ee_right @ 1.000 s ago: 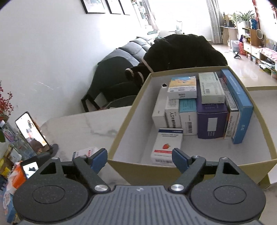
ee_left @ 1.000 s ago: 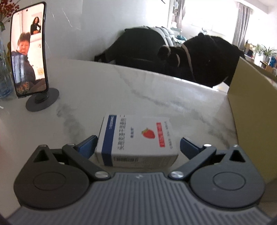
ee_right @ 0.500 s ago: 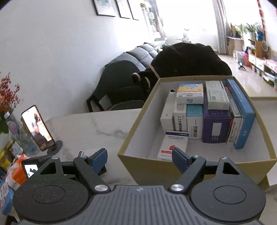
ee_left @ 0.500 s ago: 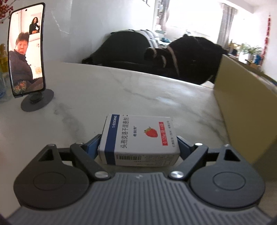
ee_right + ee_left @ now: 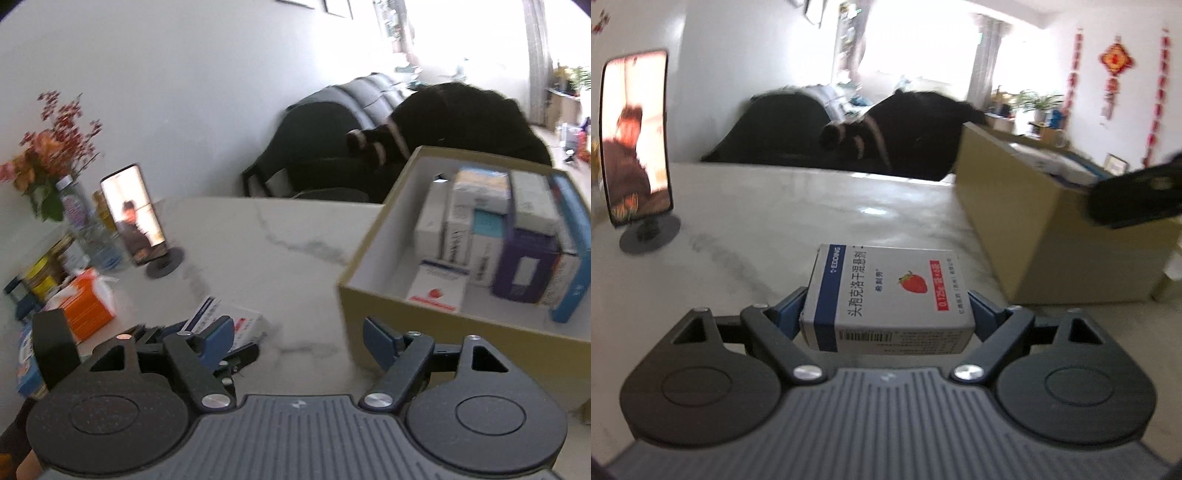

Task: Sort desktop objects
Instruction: 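Lift the strawberry-print box with the left gripper while the right gripper approaches it, then close the right gripper on the box while the left gripper opens and releases it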

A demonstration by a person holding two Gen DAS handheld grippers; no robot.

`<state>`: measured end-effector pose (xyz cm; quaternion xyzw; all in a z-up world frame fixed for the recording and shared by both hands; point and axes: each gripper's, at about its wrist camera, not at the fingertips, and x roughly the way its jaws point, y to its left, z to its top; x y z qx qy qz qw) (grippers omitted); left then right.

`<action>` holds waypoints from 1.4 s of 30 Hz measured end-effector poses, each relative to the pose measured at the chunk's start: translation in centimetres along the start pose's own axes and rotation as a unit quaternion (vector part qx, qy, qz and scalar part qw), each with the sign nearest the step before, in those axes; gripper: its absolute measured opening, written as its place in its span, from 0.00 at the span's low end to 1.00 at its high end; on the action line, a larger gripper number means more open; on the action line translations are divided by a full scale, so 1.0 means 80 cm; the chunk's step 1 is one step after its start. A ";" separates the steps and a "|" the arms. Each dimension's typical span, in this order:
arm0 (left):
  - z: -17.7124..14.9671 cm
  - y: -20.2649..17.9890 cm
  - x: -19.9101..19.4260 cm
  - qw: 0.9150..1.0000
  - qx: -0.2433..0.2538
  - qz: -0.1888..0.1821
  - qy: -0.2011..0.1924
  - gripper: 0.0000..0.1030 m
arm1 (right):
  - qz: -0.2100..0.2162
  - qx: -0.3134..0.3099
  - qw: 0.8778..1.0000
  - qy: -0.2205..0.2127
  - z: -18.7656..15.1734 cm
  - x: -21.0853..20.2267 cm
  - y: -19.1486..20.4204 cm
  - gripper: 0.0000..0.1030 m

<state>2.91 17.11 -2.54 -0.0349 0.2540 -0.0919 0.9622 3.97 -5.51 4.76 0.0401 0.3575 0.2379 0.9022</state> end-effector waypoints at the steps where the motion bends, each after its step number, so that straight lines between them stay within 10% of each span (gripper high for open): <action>1: 0.000 -0.003 -0.006 1.000 0.010 -0.005 -0.005 0.85 | 0.005 -0.002 1.000 0.004 -0.001 0.002 0.004 0.76; 18: -0.010 -0.059 -0.084 0.975 0.170 -0.120 -0.075 0.85 | 0.120 -0.007 0.990 0.073 0.000 0.005 0.001 0.66; 33: -0.003 -0.074 -0.094 0.954 0.176 -0.214 -0.119 0.85 | 0.262 0.086 0.956 0.103 -0.011 -0.008 -0.054 0.63; 42: 0.005 -0.083 -0.076 0.947 0.171 -0.240 -0.126 0.86 | 0.301 0.157 0.937 0.089 -0.027 -0.023 -0.077 0.32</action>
